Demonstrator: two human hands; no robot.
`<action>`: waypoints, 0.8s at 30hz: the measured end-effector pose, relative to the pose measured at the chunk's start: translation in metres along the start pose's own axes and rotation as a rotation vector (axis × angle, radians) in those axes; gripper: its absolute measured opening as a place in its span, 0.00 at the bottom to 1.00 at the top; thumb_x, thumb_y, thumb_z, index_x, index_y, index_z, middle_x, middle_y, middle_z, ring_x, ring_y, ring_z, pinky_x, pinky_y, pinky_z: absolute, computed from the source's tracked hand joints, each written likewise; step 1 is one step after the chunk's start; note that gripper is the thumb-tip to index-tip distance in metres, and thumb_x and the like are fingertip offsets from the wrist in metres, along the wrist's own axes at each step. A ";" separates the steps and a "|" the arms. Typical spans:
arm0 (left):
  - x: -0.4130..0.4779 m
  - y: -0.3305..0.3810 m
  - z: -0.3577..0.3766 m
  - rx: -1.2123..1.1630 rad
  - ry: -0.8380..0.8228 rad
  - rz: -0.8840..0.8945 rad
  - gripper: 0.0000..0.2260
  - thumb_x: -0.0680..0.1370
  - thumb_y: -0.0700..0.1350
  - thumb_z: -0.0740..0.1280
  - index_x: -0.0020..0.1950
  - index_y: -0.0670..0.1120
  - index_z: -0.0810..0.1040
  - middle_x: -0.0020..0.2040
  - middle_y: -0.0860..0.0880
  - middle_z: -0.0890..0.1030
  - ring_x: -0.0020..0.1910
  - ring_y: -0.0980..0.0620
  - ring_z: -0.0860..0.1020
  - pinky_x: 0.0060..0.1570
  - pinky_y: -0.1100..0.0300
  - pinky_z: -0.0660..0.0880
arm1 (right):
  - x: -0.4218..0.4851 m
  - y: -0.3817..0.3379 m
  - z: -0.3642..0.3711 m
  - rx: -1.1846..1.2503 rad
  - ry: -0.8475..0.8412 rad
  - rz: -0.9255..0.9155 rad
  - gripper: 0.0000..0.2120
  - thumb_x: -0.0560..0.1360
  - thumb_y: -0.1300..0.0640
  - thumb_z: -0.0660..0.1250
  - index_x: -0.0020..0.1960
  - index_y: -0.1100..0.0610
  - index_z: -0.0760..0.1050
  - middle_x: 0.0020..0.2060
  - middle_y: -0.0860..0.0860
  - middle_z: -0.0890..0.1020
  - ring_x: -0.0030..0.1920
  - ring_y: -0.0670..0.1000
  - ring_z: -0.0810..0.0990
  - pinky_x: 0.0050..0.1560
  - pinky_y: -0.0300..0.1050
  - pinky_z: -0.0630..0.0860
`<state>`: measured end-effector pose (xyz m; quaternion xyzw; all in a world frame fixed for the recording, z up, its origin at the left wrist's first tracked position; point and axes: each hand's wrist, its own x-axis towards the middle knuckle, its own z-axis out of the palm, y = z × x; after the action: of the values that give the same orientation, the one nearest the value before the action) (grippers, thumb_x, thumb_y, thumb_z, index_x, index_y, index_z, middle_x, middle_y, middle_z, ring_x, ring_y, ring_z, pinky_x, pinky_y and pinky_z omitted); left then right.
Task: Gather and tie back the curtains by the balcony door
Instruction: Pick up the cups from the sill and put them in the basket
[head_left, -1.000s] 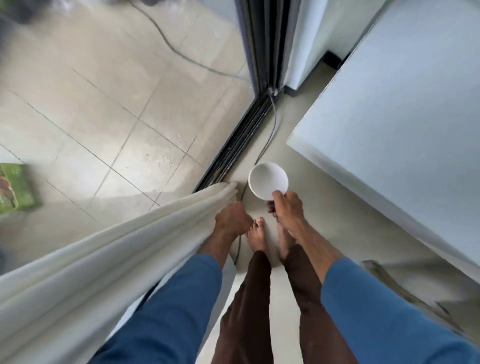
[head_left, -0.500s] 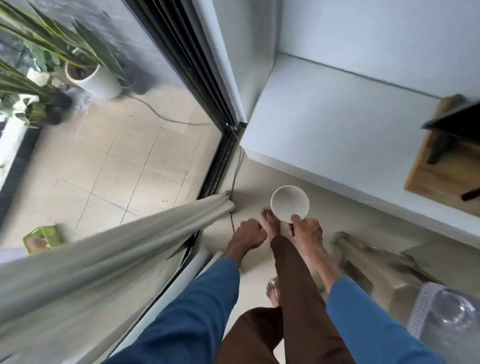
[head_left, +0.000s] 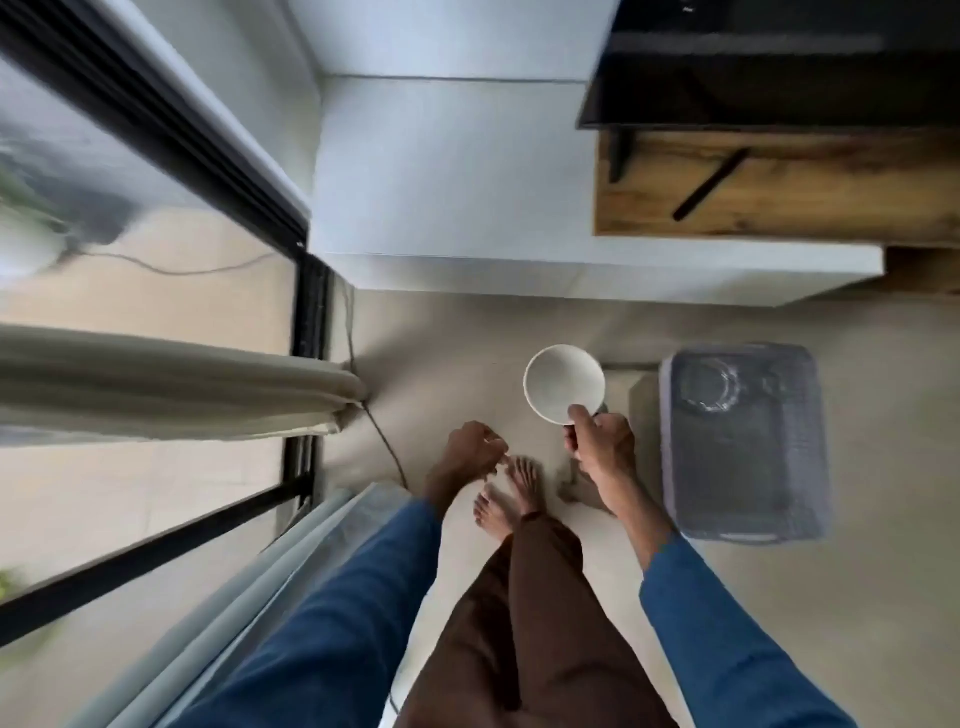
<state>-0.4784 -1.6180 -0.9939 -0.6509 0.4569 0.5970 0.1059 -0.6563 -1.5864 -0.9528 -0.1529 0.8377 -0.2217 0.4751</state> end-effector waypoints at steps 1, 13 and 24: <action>0.003 0.008 0.013 0.022 -0.015 0.019 0.10 0.75 0.41 0.65 0.50 0.40 0.84 0.44 0.43 0.87 0.44 0.42 0.85 0.42 0.53 0.83 | 0.001 0.008 -0.014 0.017 0.020 0.016 0.18 0.75 0.51 0.67 0.29 0.57 0.78 0.21 0.49 0.78 0.24 0.50 0.76 0.27 0.41 0.69; 0.021 0.099 0.135 0.306 -0.178 0.261 0.12 0.77 0.40 0.63 0.56 0.42 0.83 0.52 0.43 0.85 0.47 0.44 0.84 0.51 0.49 0.83 | 0.039 0.082 -0.132 0.289 0.274 0.190 0.13 0.75 0.53 0.66 0.34 0.56 0.79 0.28 0.51 0.79 0.25 0.47 0.74 0.29 0.39 0.68; 0.042 0.103 0.182 0.448 -0.205 0.253 0.09 0.78 0.42 0.64 0.54 0.42 0.81 0.49 0.44 0.85 0.44 0.47 0.84 0.48 0.50 0.83 | 0.119 0.158 -0.141 0.349 0.154 0.425 0.12 0.77 0.55 0.65 0.41 0.61 0.80 0.30 0.53 0.82 0.18 0.43 0.69 0.19 0.33 0.59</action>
<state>-0.6823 -1.5714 -1.0370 -0.4853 0.6421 0.5522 0.2173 -0.8446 -1.4752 -1.0572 0.1274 0.8337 -0.2691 0.4651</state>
